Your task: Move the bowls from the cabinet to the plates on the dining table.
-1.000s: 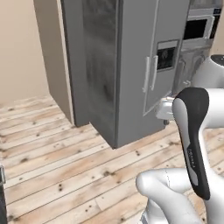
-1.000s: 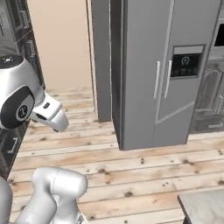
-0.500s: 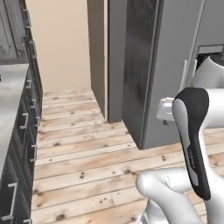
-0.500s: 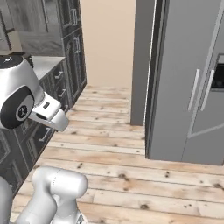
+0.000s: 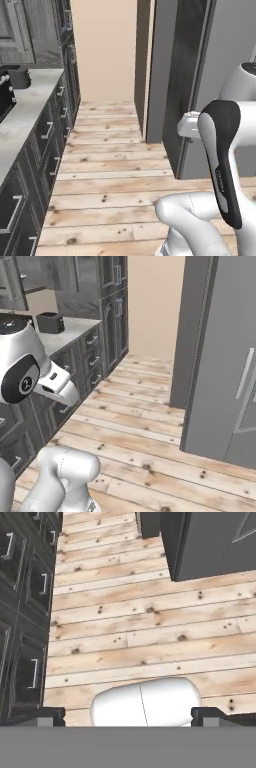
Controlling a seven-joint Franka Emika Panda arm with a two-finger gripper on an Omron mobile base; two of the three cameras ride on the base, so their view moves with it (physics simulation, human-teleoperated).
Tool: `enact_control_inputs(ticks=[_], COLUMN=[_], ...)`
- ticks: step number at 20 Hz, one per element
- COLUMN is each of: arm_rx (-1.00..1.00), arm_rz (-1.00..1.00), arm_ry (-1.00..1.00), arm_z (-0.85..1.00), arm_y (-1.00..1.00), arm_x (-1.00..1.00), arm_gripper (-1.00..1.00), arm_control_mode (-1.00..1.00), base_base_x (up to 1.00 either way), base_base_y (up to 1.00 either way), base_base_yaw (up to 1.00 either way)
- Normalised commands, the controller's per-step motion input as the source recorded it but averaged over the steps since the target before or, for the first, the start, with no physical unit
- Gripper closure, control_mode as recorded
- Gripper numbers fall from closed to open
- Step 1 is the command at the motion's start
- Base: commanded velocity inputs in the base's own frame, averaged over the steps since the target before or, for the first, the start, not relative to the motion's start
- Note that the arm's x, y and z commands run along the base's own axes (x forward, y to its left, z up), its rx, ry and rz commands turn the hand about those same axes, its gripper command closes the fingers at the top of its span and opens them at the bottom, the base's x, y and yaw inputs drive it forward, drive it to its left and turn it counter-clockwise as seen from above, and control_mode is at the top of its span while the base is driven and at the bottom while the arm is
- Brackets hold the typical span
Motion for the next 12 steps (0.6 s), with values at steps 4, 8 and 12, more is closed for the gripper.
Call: enact_control_inputs(ticks=[4,8,12], arm_rx=[0.00,0.00,0.00], arm_rz=[0.00,0.00,0.00], arm_ry=[0.00,0.00,0.00], arm_z=[0.00,0.00,0.00], arm_y=[0.00,0.00,0.00], arm_x=[0.00,0.00,0.00], arm_gripper=[-1.00,-1.00,-1.00], arm_control_mode=[1.00,1.00,1.00], base_base_x=[0.87,1.00,1.00], base_base_y=[-0.72,-0.69,-0.67], base_base_yaw=[0.27,0.23,0.30])
